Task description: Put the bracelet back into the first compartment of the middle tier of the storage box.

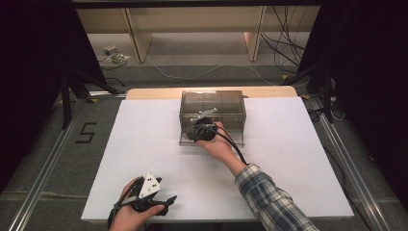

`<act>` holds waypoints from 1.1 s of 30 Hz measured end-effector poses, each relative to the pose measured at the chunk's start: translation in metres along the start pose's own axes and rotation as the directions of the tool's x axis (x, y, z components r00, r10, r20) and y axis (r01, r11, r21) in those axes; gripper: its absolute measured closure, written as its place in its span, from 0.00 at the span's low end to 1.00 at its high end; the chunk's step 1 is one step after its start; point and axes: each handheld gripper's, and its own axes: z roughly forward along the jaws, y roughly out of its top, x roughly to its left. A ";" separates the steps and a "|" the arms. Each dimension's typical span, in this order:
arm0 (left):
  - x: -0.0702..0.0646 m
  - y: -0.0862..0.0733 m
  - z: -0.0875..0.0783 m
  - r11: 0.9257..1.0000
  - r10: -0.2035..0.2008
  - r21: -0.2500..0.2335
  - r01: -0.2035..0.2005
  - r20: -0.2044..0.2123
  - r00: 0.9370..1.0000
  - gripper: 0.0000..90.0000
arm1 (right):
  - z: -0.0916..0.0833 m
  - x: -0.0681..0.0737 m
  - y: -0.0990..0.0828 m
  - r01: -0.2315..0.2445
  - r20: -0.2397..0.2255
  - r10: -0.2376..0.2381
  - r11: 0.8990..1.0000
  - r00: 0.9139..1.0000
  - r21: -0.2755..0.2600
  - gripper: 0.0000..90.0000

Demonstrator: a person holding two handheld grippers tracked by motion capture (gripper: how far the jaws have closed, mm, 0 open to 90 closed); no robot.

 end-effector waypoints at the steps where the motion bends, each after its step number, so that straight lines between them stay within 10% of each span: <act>1: 0.000 0.000 0.000 1.000 0.000 0.000 0.000 0.000 1.000 0.24 | 0.000 0.000 0.000 0.000 -0.001 0.000 1.000 1.000 0.000 0.96; 33: 0.000 0.001 0.000 1.000 -0.002 -0.007 0.002 -0.005 1.000 0.24 | -0.019 0.006 0.003 0.001 0.021 0.000 0.999 1.000 -0.052 0.73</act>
